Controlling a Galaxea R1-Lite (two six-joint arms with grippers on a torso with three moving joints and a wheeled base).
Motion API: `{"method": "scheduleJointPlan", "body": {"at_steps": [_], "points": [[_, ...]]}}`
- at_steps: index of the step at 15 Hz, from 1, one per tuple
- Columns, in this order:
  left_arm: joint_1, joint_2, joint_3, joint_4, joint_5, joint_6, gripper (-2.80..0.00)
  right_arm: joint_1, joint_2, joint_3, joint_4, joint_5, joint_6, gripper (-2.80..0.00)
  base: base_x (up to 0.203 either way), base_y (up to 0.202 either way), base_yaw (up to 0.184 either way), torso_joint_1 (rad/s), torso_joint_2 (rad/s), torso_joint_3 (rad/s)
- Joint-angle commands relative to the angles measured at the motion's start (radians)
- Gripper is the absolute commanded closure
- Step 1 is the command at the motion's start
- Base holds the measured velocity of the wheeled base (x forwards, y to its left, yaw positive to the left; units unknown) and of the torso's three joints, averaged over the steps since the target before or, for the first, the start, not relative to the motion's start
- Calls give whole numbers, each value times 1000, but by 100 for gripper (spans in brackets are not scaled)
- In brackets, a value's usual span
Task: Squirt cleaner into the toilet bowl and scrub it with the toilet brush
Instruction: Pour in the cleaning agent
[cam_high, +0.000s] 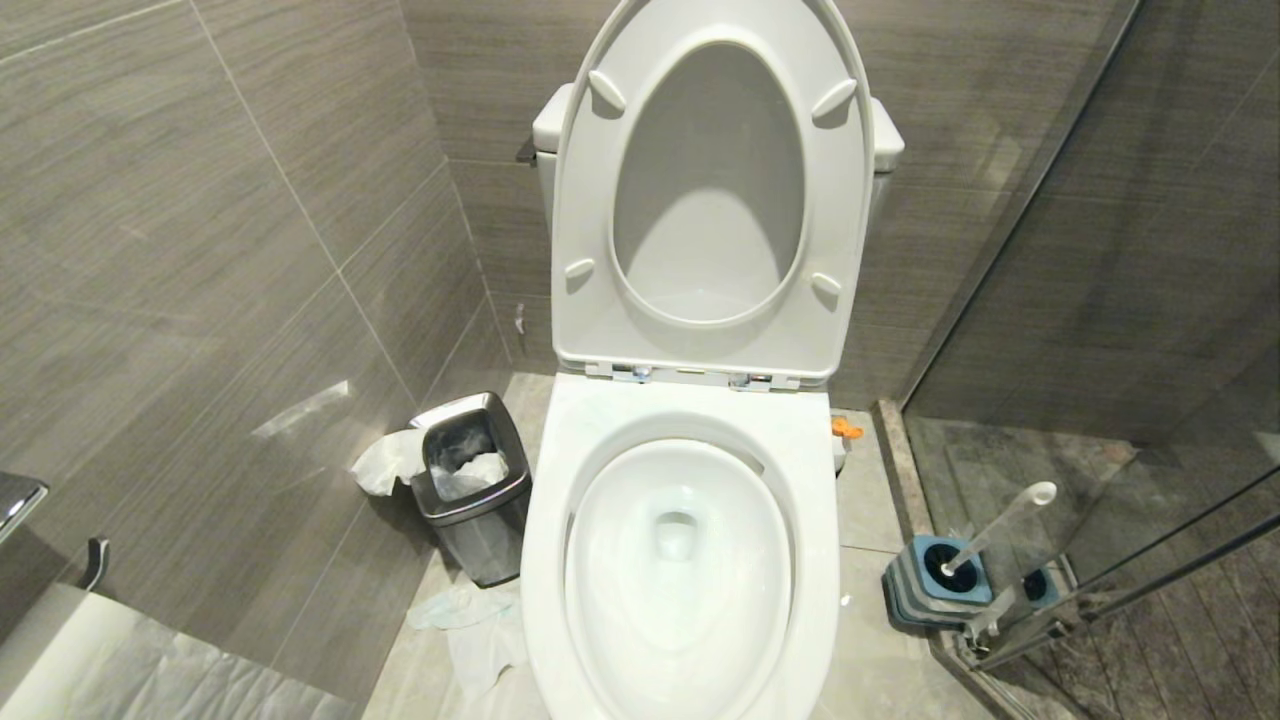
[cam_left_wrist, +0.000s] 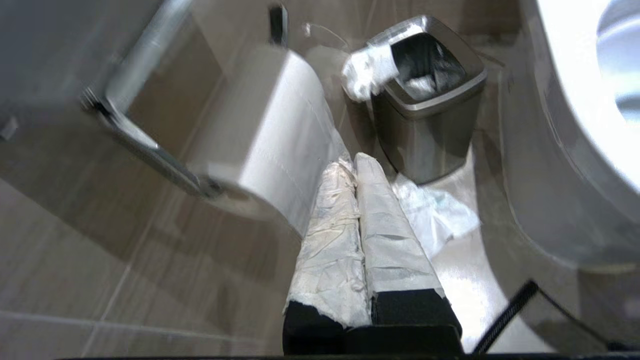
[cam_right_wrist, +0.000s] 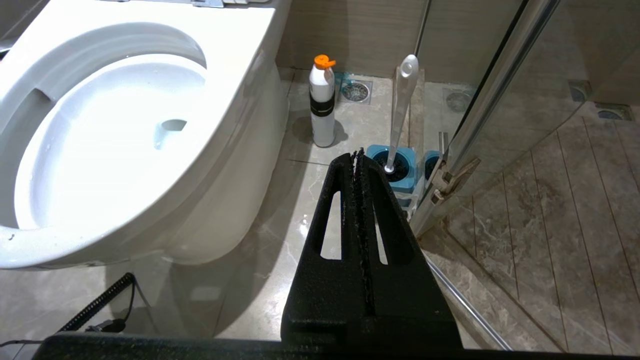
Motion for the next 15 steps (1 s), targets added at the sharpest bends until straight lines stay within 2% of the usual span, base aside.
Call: {"method": "scheduleJointPlan", "body": {"at_steps": [1,2,9,12,15], "points": [[-13,-103,-36,114,1,5,0,0,0,0,0,0,0,0,0,0,0,0,0,0],[-16,-115,-50,143,-1,7,0,0,0,0,0,0,0,0,0,0,0,0,0,0],[-17,-159,-44,143,-8,-3,0,0,0,0,0,0,0,0,0,0,0,0,0,0],[-17,-159,-28,143,-174,15,0,0,-2,0,0,0,0,0,0,0,0,0,0,0],[-17,-159,-11,143,-228,22,0,0,0,0,0,0,0,0,0,0,0,0,0,0]]}}
